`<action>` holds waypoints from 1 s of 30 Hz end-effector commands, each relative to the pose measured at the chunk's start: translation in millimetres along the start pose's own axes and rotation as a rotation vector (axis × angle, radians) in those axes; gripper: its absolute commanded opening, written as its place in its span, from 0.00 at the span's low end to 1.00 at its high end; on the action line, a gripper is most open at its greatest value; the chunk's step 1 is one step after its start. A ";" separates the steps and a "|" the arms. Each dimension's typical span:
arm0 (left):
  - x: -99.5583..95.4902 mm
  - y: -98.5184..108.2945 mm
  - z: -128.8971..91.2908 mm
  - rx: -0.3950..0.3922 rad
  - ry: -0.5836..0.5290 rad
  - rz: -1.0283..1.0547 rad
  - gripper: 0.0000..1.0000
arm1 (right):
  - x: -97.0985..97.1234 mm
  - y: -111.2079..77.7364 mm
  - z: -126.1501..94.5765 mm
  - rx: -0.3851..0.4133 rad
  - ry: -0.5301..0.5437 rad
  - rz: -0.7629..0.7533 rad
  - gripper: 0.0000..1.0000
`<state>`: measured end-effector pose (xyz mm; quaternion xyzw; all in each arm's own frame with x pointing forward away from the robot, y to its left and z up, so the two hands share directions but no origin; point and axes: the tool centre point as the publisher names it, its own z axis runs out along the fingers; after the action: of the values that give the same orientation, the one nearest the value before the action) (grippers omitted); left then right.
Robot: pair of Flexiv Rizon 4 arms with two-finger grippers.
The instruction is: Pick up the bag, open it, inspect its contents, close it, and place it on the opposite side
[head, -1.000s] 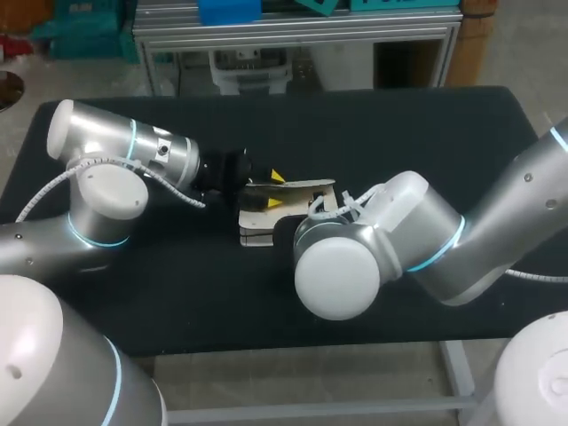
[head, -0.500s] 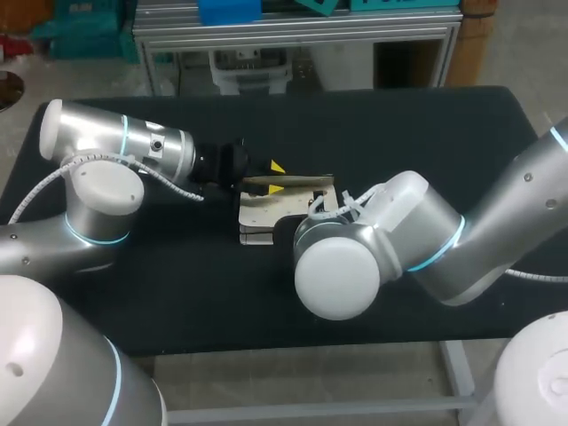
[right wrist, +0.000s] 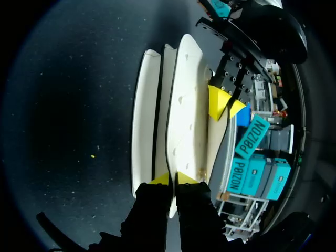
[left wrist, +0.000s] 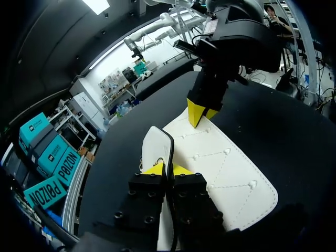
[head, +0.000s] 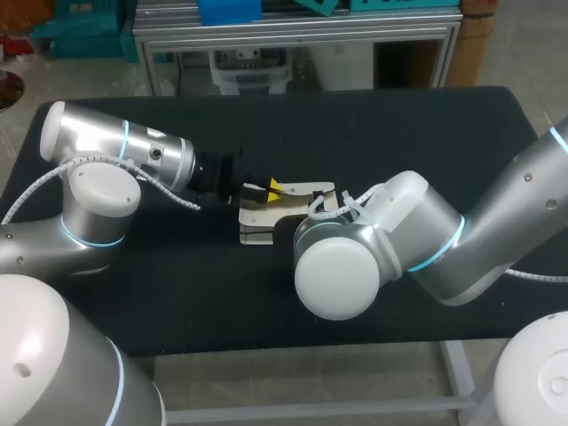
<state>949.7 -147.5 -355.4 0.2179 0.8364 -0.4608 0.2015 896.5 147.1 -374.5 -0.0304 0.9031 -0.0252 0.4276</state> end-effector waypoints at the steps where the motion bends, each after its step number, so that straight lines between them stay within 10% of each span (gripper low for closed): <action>1: 9.0 4.6 4.0 0.011 -0.003 -0.003 0.00 | 4.4 -2.6 2.6 -0.014 -0.120 0.001 0.00; 30: 15.3 3.7 6.0 0.002 -0.024 -0.003 0.00 | 4.4 -2.6 2.6 -0.014 -0.120 0.001 0.00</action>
<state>944.7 -152.9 -366.1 0.2146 0.8344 -0.4638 0.2064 896.0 146.5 -374.4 -0.0303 0.9030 -0.0255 0.4277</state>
